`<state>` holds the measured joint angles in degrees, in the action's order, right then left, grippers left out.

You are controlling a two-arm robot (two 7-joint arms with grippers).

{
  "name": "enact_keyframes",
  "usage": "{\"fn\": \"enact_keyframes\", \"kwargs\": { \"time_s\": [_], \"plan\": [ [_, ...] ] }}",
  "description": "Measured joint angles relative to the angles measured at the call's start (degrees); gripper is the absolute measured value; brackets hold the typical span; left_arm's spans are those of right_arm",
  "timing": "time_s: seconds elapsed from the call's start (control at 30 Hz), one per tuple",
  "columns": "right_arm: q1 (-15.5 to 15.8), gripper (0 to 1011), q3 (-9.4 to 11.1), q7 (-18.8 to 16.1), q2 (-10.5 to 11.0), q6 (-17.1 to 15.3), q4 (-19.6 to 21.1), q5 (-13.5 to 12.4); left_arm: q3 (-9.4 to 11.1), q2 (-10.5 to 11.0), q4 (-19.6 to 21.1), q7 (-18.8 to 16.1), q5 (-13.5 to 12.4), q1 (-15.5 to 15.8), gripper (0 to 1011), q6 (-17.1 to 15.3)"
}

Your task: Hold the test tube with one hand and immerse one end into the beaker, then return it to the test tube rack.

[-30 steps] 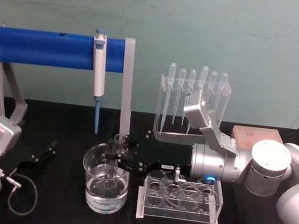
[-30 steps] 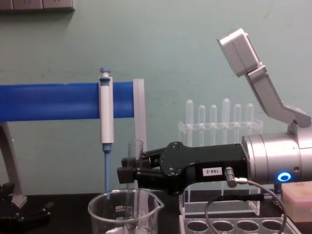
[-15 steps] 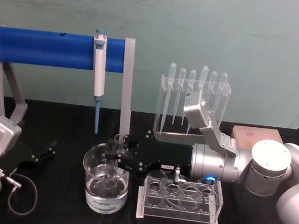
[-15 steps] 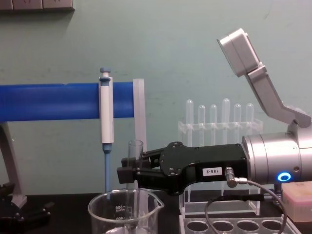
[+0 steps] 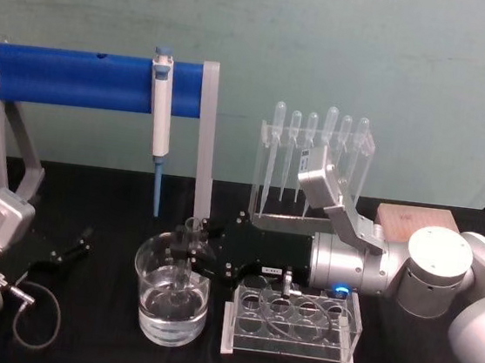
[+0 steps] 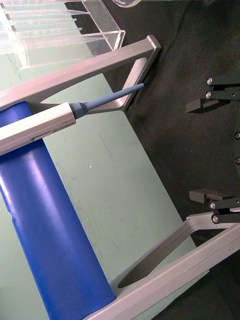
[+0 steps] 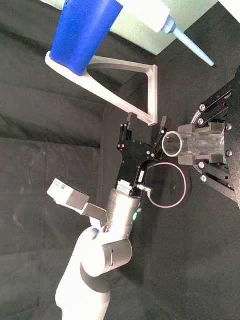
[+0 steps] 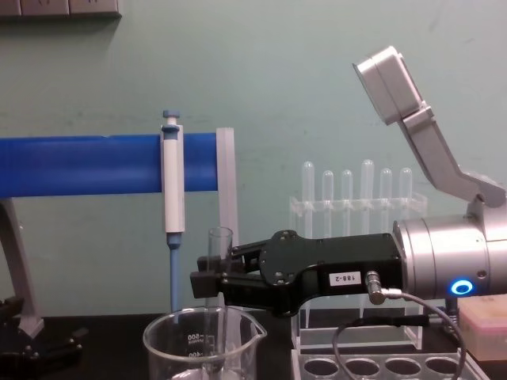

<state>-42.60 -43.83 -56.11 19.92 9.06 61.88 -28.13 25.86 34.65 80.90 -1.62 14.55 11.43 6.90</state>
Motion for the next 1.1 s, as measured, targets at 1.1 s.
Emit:
{"fn": "enact_keyframes", "kwargs": {
  "time_s": [1.1],
  "plan": [
    [0.0,226,0.0,0.0,0.0,0.0,0.0,0.0,0.0,0.0,0.0,0.0,0.0,0.0,1000,0.0]
  ]
}}
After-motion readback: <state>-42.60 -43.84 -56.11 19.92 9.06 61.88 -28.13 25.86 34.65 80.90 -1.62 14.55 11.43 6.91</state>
